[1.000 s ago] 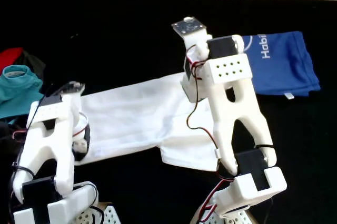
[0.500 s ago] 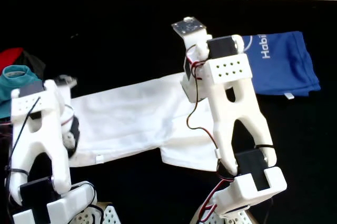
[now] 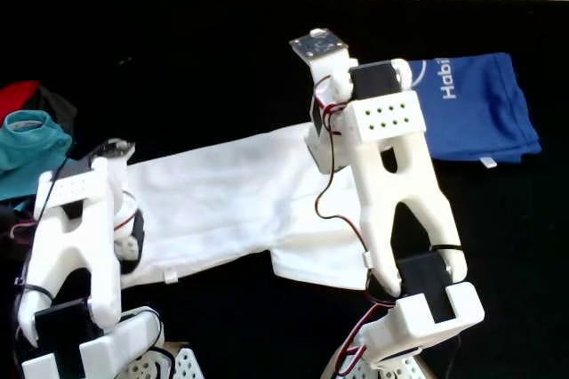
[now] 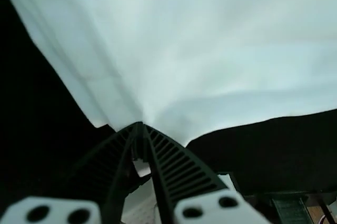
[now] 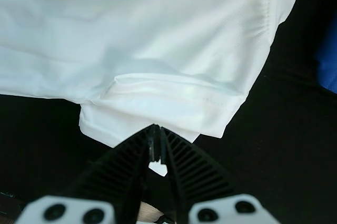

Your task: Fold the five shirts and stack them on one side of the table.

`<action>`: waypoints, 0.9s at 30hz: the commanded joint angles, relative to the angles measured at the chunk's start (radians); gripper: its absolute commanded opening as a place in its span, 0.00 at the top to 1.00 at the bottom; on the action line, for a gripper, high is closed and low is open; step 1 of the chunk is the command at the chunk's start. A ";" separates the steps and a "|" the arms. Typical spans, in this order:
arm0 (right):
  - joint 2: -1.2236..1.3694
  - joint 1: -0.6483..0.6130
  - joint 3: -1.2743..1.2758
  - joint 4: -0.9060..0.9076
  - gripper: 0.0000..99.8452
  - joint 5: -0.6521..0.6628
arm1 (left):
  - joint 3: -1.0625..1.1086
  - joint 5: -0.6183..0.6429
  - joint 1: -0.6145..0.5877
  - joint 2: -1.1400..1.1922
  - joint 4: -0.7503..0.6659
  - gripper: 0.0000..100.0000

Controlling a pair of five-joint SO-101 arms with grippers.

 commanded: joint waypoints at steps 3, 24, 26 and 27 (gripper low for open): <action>-0.053 -0.007 0.002 0.007 0.99 -0.005 | -0.051 -0.040 -0.084 -0.013 -0.008 0.99; -0.051 -0.007 0.002 -0.001 0.99 -0.005 | -0.578 0.144 -0.030 0.461 -0.215 0.99; -0.051 -0.007 0.004 -0.001 0.99 -0.005 | -0.680 0.144 -0.045 0.544 -0.195 0.99; -0.051 -0.007 0.004 -0.001 0.99 -0.003 | -0.734 0.144 -0.045 0.584 -0.172 0.99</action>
